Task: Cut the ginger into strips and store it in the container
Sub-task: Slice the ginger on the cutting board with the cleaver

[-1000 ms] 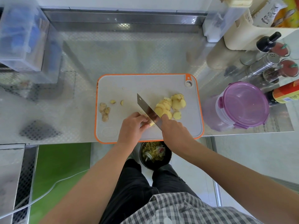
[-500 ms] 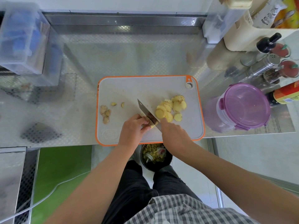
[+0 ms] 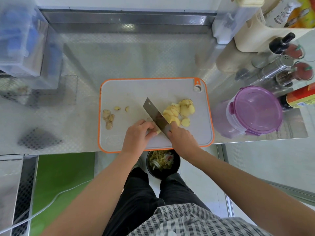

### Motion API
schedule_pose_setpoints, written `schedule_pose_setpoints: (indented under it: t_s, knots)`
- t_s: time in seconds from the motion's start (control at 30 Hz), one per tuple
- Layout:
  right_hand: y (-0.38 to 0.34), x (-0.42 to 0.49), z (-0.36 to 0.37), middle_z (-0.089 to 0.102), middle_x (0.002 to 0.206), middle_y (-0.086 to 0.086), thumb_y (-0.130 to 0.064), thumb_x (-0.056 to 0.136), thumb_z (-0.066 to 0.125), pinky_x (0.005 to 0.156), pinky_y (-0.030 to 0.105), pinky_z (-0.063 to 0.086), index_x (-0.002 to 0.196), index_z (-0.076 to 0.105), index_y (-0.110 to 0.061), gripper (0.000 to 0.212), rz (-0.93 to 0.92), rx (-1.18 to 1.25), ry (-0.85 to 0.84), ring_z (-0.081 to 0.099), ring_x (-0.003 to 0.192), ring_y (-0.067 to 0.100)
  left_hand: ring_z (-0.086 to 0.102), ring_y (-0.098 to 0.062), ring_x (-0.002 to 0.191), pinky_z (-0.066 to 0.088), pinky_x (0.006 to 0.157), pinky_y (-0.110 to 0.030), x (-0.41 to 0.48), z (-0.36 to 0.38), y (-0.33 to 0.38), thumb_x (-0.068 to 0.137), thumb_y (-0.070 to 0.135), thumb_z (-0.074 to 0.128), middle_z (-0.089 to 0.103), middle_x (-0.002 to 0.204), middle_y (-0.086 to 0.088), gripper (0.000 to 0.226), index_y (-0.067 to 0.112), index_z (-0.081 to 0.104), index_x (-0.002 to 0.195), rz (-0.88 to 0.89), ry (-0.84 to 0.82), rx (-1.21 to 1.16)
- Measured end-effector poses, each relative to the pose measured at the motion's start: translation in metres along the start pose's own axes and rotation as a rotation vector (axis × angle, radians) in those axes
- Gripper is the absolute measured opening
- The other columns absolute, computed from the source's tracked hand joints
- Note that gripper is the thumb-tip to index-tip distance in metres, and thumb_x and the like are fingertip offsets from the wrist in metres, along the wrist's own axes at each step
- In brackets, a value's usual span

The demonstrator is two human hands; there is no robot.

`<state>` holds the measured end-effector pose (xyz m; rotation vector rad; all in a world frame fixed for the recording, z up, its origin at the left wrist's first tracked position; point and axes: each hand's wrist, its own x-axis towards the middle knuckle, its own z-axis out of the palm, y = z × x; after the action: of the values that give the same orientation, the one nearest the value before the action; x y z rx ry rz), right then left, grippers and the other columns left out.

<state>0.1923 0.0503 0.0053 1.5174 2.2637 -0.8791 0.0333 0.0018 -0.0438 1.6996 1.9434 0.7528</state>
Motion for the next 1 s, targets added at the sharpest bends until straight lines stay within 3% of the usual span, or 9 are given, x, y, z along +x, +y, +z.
schedule_pose_setpoints:
  t_s: [0.13, 0.47, 0.7, 0.9, 1.0]
  knots:
    - [-0.007, -0.011, -0.011, 0.041, 0.067, 0.001, -0.021, 0.102, 0.031, 0.056, 0.037, 0.034, 0.095, 0.025, -0.017, 0.01, -0.045, 0.045, 0.043, 0.045, 0.064, 0.029, 0.063, -0.024, 0.067, 0.049, 0.06, -0.031, 0.0, 0.0, -0.001, 0.066, 0.014, 0.085, 0.067, 0.08, -0.004, 0.024, 0.008, 0.067, 0.081, -0.004, 0.008, 0.034]
    - [-0.022, -0.029, -0.023, 0.033, 0.065, -0.001, 0.007, 0.088, 0.036, 0.044, 0.027, 0.019, 0.098, 0.025, -0.019, 0.03, -0.042, -0.139, 0.074, 0.031, 0.052, 0.014, 0.064, -0.025, 0.063, 0.049, 0.057, -0.029, 0.0, 0.002, -0.002, 0.063, 0.013, 0.087, 0.068, 0.077, -0.005, 0.022, 0.006, 0.071, 0.077, -0.002, 0.012, 0.057]
    - [-0.026, -0.027, -0.017, 0.033, 0.067, -0.001, 0.009, 0.085, 0.041, 0.046, 0.027, 0.023, 0.112, 0.035, -0.011, 0.034, 0.009, -0.133, 0.059, 0.037, 0.056, 0.016, 0.063, -0.025, 0.061, 0.049, 0.056, -0.029, 0.0, 0.002, -0.001, 0.063, 0.011, 0.086, 0.067, 0.077, -0.005, 0.02, 0.006, 0.072, 0.075, -0.008, 0.011, 0.045]
    - [-0.04, -0.01, -0.014, 0.041, 0.076, 0.0, 0.011, 0.084, 0.04, 0.06, 0.033, 0.034, 0.11, 0.038, -0.008, 0.032, -0.019, -0.093, 0.086, 0.048, 0.072, 0.025, 0.064, -0.026, 0.059, 0.05, 0.055, -0.029, 0.001, 0.002, 0.0, 0.059, 0.009, 0.088, 0.067, 0.073, -0.007, 0.021, 0.005, 0.073, 0.073, -0.019, 0.012, 0.027]
    - [-0.034, -0.017, -0.015, 0.035, 0.069, -0.002, 0.011, 0.084, 0.042, 0.055, 0.031, 0.032, 0.109, 0.037, -0.009, 0.032, -0.012, -0.112, 0.073, 0.042, 0.062, 0.019, 0.064, -0.025, 0.058, 0.049, 0.054, -0.028, 0.0, 0.002, 0.0, 0.058, 0.01, 0.089, 0.067, 0.073, -0.006, 0.021, 0.006, 0.073, 0.072, -0.027, 0.014, 0.031]
